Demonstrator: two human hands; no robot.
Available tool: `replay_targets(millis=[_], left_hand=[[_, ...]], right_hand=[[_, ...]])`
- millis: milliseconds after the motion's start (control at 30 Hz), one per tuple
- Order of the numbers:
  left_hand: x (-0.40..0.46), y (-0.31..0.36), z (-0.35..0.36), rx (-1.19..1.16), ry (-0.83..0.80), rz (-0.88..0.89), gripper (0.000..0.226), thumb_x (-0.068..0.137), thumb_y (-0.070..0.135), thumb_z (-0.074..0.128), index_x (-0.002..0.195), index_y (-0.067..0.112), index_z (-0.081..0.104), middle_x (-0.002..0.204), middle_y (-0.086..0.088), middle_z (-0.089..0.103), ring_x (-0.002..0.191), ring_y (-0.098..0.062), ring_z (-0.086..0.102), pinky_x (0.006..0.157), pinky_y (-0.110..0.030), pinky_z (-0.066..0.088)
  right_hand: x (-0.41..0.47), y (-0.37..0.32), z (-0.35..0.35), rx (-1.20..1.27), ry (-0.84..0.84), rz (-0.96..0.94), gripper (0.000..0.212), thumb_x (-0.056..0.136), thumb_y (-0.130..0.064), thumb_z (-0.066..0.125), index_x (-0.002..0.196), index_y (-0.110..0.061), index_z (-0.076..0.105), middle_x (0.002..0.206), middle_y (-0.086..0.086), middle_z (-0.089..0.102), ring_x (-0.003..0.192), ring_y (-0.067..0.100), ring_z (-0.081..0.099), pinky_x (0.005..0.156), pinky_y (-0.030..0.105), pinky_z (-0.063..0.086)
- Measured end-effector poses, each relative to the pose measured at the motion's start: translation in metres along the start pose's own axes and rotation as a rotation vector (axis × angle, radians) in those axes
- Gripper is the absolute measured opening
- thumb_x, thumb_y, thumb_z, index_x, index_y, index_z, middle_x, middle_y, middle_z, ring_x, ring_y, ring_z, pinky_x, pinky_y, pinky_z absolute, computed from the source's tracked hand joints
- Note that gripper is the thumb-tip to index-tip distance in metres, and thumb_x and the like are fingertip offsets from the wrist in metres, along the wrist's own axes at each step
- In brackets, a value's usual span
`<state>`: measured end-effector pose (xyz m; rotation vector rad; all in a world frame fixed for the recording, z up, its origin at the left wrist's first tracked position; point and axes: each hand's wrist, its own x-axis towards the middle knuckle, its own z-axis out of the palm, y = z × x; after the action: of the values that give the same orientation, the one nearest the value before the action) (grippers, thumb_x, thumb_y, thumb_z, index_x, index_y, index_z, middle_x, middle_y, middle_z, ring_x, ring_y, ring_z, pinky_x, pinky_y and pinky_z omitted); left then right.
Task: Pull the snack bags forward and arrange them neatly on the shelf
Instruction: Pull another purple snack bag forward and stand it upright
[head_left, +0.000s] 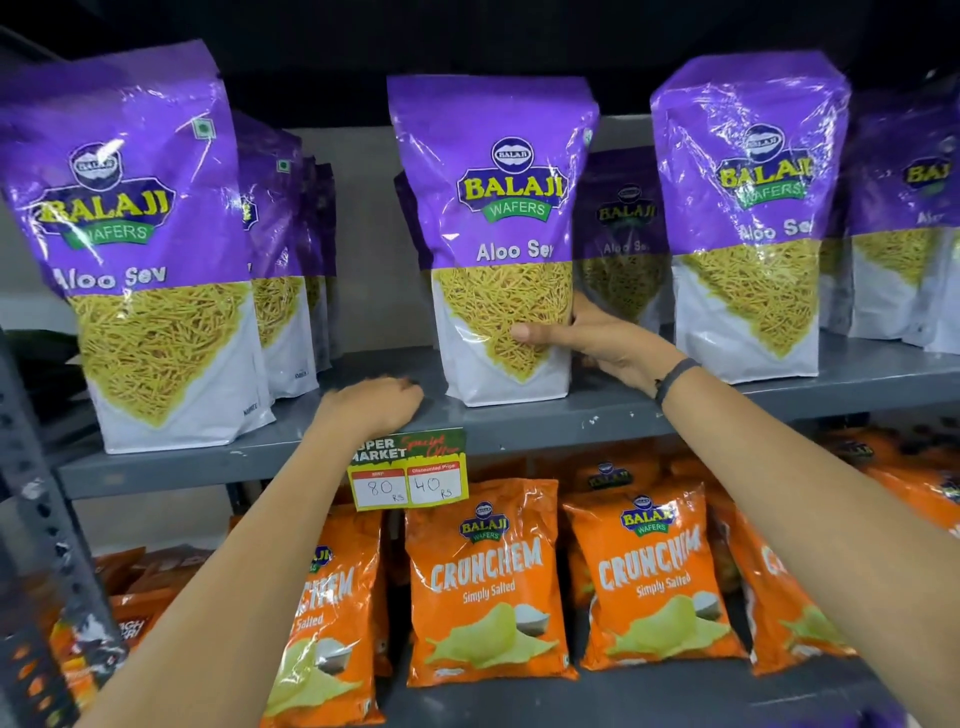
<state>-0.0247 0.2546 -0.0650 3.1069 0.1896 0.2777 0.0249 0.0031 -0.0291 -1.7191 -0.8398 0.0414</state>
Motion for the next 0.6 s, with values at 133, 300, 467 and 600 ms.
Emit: replay_targets(millis=[133,300,467,600], left_hand=[[0.002,-0.001,0.0,-0.03,-0.021,-0.016,0.067,0.075,0.043,0.014,0.121,0.012,0.051,0.137,-0.017,0.053,0.12,-0.036,0.052,0.104,-0.052,0.04],[0.006,-0.005,0.001,-0.016,-0.031,-0.024,0.071,0.073,0.048,0.014,0.124,0.014,0.05,0.141,-0.015,0.051,0.123,-0.035,0.05,0.105,-0.052,0.039],[0.011,-0.008,0.002,0.002,-0.035,-0.003,0.074,0.07,0.048,0.013,0.125,0.015,0.051,0.141,-0.012,0.051,0.124,-0.034,0.049,0.105,-0.053,0.038],[0.008,-0.005,0.003,-0.016,-0.018,0.002,0.076,0.07,0.044,0.01,0.129,0.015,0.048,0.145,-0.014,0.048,0.127,-0.035,0.048,0.106,-0.051,0.038]], right_hand=[[-0.018,-0.002,0.006,0.035,0.028,-0.046,0.046,0.067,-0.029,0.076,0.105,-0.032,0.05,0.109,-0.017,0.062,0.088,-0.014,0.062,0.071,0.004,0.046],[-0.024,0.002,0.007,0.035,0.094,-0.057,0.091,0.063,-0.041,0.082,0.139,-0.022,0.036,0.134,-0.005,0.058,0.118,0.006,0.057,0.101,0.023,0.044],[-0.029,0.001,0.007,0.021,0.099,-0.054,0.119,0.037,-0.064,0.084,0.139,-0.023,0.037,0.134,-0.007,0.059,0.12,0.006,0.056,0.097,0.021,0.046],[-0.034,0.001,0.011,0.056,0.125,-0.089,0.128,0.031,-0.07,0.081,0.14,-0.023,0.033,0.131,-0.011,0.056,0.115,-0.002,0.054,0.082,0.006,0.045]])
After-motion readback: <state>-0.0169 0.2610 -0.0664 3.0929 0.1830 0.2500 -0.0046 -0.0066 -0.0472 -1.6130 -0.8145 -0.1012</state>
